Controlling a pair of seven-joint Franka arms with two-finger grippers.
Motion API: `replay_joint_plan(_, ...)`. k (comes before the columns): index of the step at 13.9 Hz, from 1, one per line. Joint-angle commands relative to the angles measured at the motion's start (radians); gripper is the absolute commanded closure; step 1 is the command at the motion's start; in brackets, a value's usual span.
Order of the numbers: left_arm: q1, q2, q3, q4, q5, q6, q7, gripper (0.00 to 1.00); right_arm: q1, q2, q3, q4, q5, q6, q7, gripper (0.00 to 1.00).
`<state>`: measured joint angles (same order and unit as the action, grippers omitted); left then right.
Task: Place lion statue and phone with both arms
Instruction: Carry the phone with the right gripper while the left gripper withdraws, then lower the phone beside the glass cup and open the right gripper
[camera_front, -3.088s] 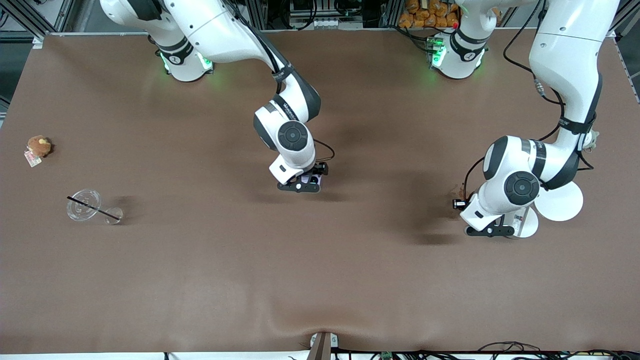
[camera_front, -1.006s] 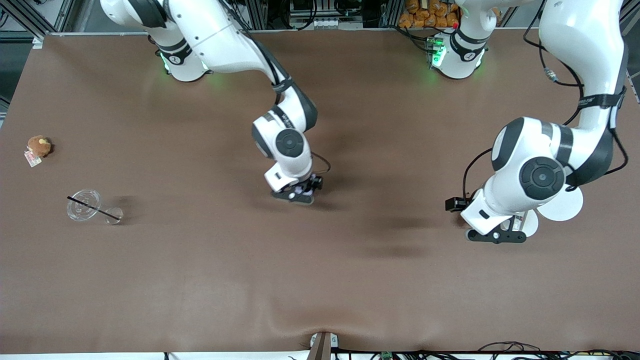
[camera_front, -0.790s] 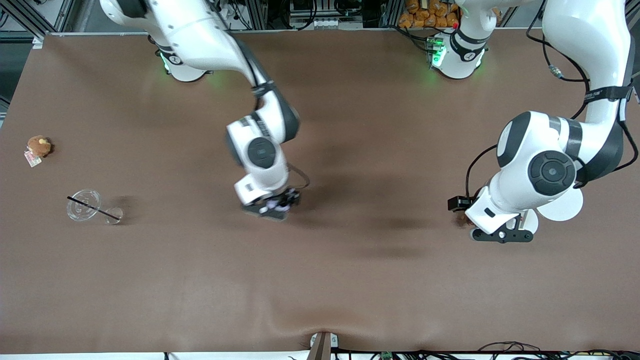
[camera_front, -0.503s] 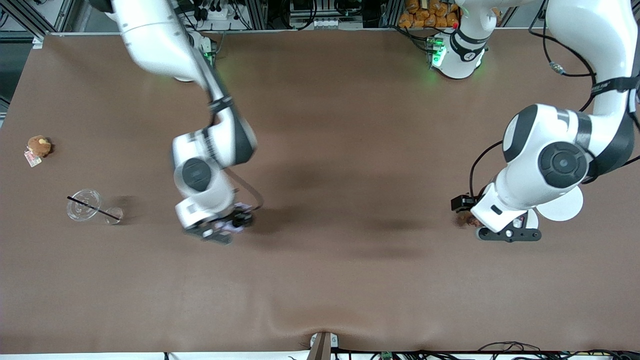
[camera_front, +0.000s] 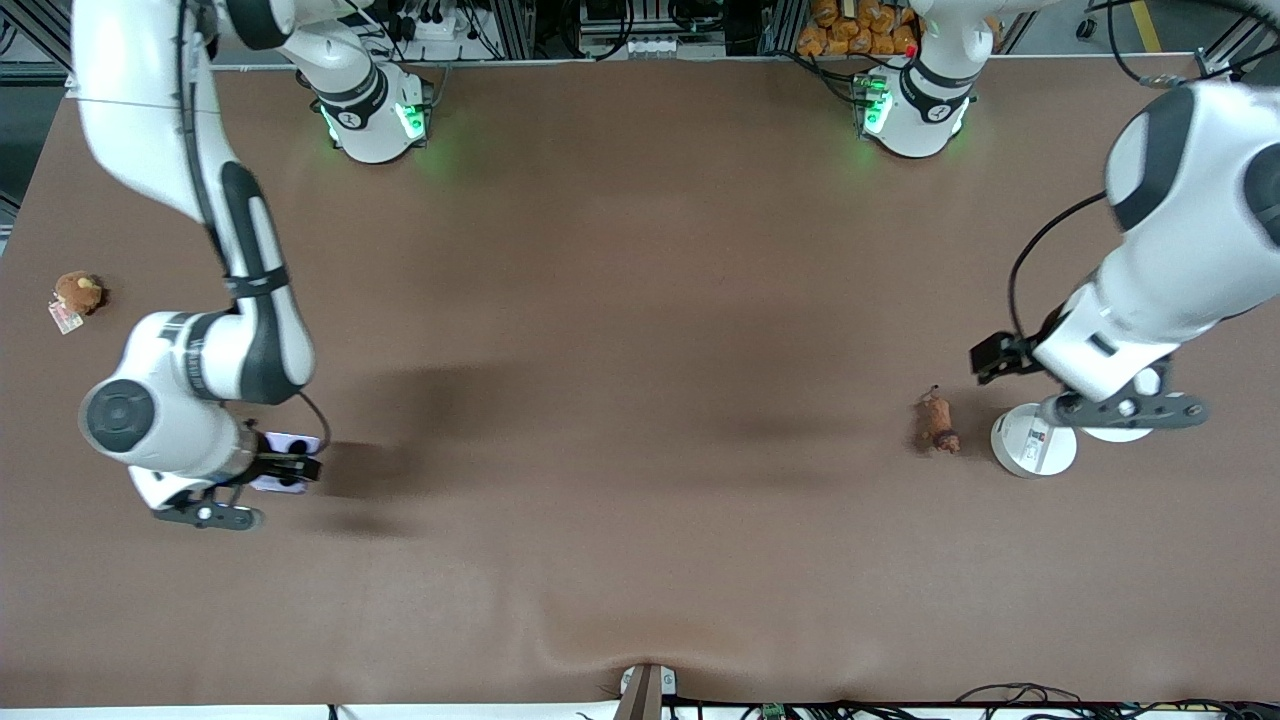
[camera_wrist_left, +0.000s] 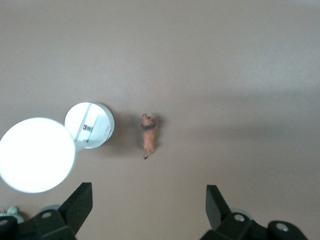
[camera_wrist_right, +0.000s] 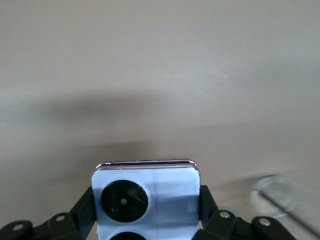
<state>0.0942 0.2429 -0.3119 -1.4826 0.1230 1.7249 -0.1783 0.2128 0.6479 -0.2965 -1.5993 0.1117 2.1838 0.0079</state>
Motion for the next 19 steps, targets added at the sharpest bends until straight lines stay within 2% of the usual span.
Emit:
replay_joint_plan(1, 0.002, -0.094, 0.042, -0.016, -0.043, -0.098, 0.098, 0.00, -0.052, 0.004, 0.027, -0.025, 0.026, -0.013, -0.088, 0.91)
replay_joint_plan(2, -0.001, -0.121, 0.077, -0.016, -0.074, -0.135, 0.129, 0.00, -0.053, 0.012, 0.027, -0.034, 0.028, -0.006, -0.100, 0.91)
replay_joint_plan(4, -0.048, -0.178, 0.198, -0.019, -0.129, -0.179, 0.195, 0.00, -0.053, 0.032, 0.027, -0.036, 0.028, 0.011, -0.108, 0.91)
replay_joint_plan(9, -0.039, -0.283, 0.284, -0.042, -0.154, -0.359, 0.269, 0.00, -0.064, 0.073, 0.027, -0.079, 0.028, 0.114, -0.143, 0.91)
replay_joint_plan(12, -0.045, -0.318, 0.343, -0.062, -0.145, -0.366, 0.338, 0.00, -0.073, 0.095, 0.028, -0.077, 0.033, 0.149, -0.140, 0.88)
replay_joint_plan(13, -0.051, -0.315, 0.347, -0.062, -0.140, -0.363, 0.338, 0.00, -0.075, 0.099, 0.028, -0.076, 0.033, 0.151, -0.137, 0.70)
replay_joint_plan(14, -0.059, -0.310, 0.350, -0.062, -0.138, -0.349, 0.338, 0.00, -0.076, 0.101, 0.028, -0.076, 0.033, 0.151, -0.134, 0.21)
replay_joint_plan(15, -0.073, -0.303, 0.352, -0.059, -0.131, -0.323, 0.338, 0.00, -0.076, 0.102, 0.028, -0.076, 0.033, 0.152, -0.131, 0.00)
replay_joint_plan(19, -0.086, -0.281, 0.361, -0.062, -0.120, -0.286, 0.303, 0.00, -0.067, 0.093, 0.027, -0.068, 0.033, 0.139, -0.132, 0.00)
